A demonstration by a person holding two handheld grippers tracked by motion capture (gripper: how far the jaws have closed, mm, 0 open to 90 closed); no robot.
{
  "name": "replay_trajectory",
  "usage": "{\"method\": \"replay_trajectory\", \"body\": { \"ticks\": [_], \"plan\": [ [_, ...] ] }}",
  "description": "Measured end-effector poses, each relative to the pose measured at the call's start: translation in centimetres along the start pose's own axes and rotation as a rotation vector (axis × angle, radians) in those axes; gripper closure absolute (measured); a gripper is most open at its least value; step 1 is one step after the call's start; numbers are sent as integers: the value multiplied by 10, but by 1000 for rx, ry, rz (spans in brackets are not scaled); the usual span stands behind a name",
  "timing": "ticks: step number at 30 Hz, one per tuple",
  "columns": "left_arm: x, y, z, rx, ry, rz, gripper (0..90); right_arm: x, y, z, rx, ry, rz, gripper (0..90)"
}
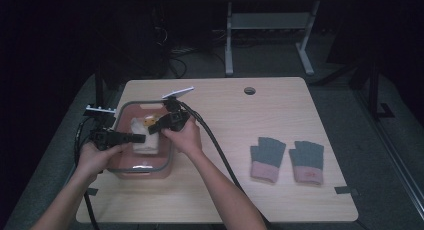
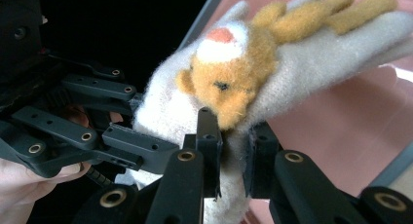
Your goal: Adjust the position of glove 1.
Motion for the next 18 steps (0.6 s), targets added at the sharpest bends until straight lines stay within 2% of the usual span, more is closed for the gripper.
{"method": "replay_trajectory", "body": {
  "ticks": [7, 10, 18],
  "plan": [
    [8, -6, -6, -23, 29, -32, 691, 14, -3, 9, 26, 2, -24, 794],
    [14, -9, -7, -22, 53, -61, 691, 19, -5, 11, 25, -21, -48, 787],
    [21, -16, -12, -51, 59, -81, 691, 26, -10, 15, 23, -53, -68, 773]
  ]
}}
Point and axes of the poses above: each handheld gripper's, and its own axes: x roughly forward along the jaws, y roughly out of its top, z roughly to its right, the point moved 1 cm from there along x, roughly forward along the jaws, and after that the axes turned 5 degrees about -z, right-handed, at the moved point
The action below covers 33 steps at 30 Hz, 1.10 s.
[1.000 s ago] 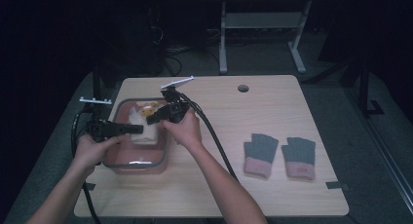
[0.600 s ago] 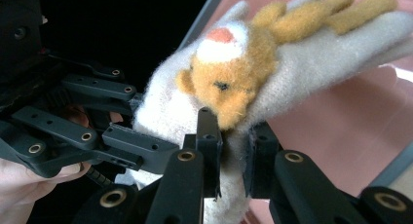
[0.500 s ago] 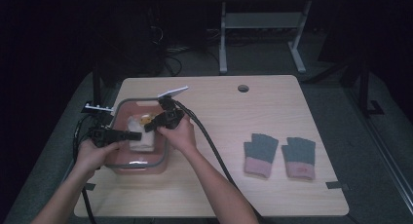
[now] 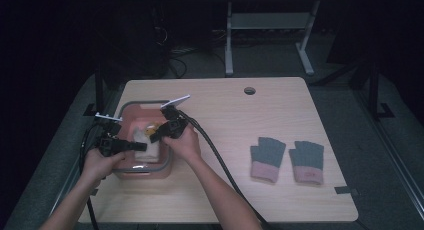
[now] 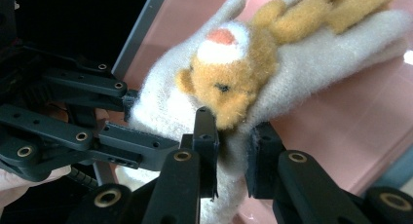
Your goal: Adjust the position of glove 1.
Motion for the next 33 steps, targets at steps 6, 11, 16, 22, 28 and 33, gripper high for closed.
{"method": "replay_trajectory", "body": {
  "ticks": [6, 11, 16, 22, 28, 33],
  "plan": [
    [3, -1, 0, -9, 20, -16, 691, -2, -3, -1, -8, -33, -8, 744],
    [6, -3, -5, -22, 41, -29, 691, -10, -5, -2, -31, -56, -9, 742],
    [10, -4, -4, -17, 81, -59, 690, -16, -6, -6, -38, -64, -12, 722],
    [13, -5, -6, -31, 109, -84, 681, -29, -8, -6, -38, -45, 7, 713],
    [8, -2, -6, -54, 128, -78, 530, -40, -11, -7, -43, -34, 31, 712],
    [-10, 3, -2, -40, 161, -38, 497, -50, -14, -7, -46, -26, 53, 708]
  ]
}}
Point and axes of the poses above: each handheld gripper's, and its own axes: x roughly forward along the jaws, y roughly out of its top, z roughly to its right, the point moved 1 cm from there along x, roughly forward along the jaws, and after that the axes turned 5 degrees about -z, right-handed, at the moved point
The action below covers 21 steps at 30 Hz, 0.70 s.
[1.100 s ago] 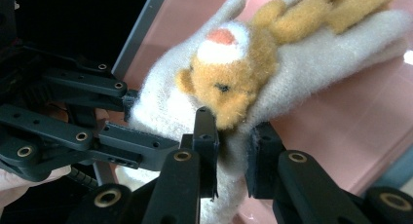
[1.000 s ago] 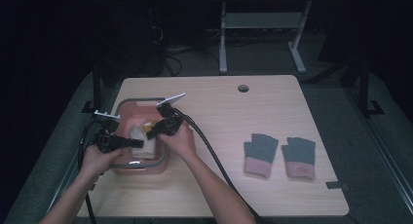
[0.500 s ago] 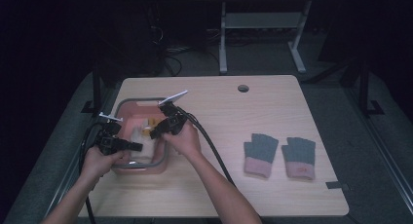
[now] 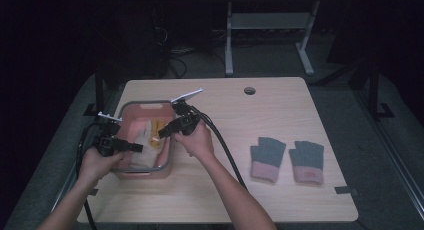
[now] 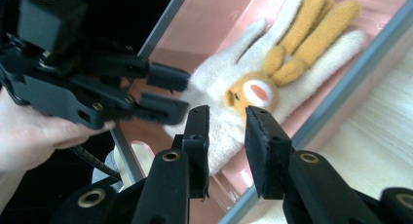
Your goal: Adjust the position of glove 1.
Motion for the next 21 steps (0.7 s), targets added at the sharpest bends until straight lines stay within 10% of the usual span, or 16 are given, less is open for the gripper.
{"method": "replay_trajectory", "body": {
  "ticks": [6, 21],
  "plan": [
    [-7, 4, 5, 31, 24, 20, 606, -9, -4, 3, 2, 10, 16, 704],
    [29, 6, 10, 109, 139, -150, 618, -34, -19, 18, 23, 14, 62, 691]
  ]
}}
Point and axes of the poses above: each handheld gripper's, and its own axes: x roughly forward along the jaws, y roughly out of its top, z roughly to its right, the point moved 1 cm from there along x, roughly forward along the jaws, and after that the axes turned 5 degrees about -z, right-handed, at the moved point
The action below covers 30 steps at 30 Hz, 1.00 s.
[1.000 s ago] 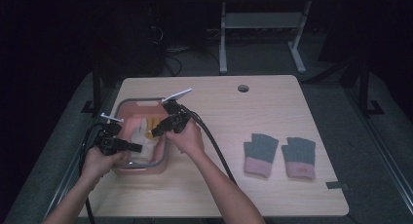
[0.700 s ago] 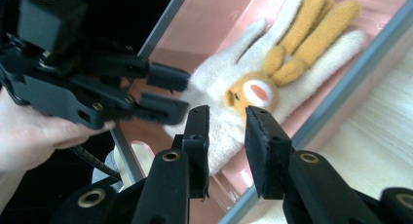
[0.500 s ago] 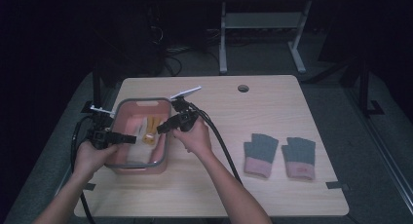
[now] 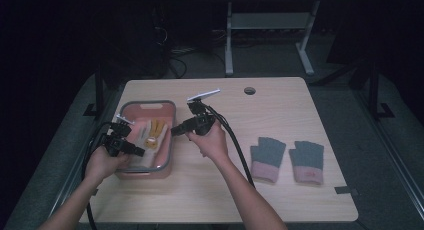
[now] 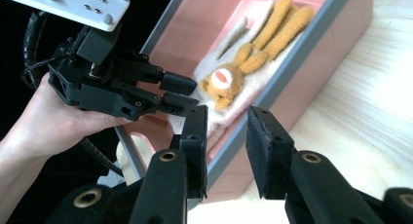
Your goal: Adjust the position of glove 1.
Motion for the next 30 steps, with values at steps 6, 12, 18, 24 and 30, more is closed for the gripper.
{"method": "replay_trajectory", "body": {
  "ticks": [6, 12, 18, 24, 30],
  "plan": [
    [-13, 2, 3, -3, -20, 48, 598, -4, -4, 5, 8, -3, 2, 678],
    [-26, 5, 9, 19, -60, 95, 578, -13, -8, 7, 16, 7, 20, 651],
    [-35, 13, 24, 51, -102, 131, 525, -23, -13, 15, 14, -7, 33, 628],
    [-39, 19, 39, 85, -122, 162, 483, -32, -18, 21, 9, -26, 44, 598],
    [-40, 25, 54, 103, -152, 174, 452, -39, -23, 27, 8, -28, 54, 558]
  ]
}}
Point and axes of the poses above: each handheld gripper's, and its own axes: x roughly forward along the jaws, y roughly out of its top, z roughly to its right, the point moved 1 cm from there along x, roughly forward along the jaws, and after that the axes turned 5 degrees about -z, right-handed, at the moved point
